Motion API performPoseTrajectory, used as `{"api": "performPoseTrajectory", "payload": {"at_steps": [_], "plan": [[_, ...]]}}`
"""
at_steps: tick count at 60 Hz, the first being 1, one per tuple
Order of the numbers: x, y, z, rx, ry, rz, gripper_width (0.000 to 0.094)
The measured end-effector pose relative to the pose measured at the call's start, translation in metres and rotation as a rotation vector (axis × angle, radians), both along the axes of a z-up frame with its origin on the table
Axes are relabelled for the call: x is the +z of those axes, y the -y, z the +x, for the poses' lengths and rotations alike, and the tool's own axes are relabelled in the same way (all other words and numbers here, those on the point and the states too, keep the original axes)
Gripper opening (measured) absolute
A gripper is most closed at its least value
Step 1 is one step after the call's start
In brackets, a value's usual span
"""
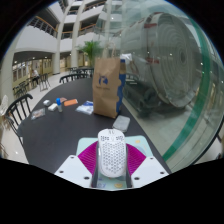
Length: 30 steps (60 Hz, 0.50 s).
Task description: Arrange mouse
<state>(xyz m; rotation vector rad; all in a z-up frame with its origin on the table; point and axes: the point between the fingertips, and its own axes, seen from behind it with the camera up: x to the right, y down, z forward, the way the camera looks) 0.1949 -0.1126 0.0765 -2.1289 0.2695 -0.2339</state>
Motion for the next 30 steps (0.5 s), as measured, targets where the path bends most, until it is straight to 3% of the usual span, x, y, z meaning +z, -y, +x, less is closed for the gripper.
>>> {"api": "performPoseTrajectory", "payload": {"at_steps": [6,14,24,30], "plan": [[-0.049,0.014,0.018,-0.003,-0.086,-0.066,0.0383],[-0.072,0.022,0.025,-0.011,-0.09,-0.095,0.039],[-0.087,0.021,0.029,-0.016,-0.133,-0.093,0.0472],[-0.087,0.025,0.024,0.022,-0.141,-0.108,0.0595]]}}
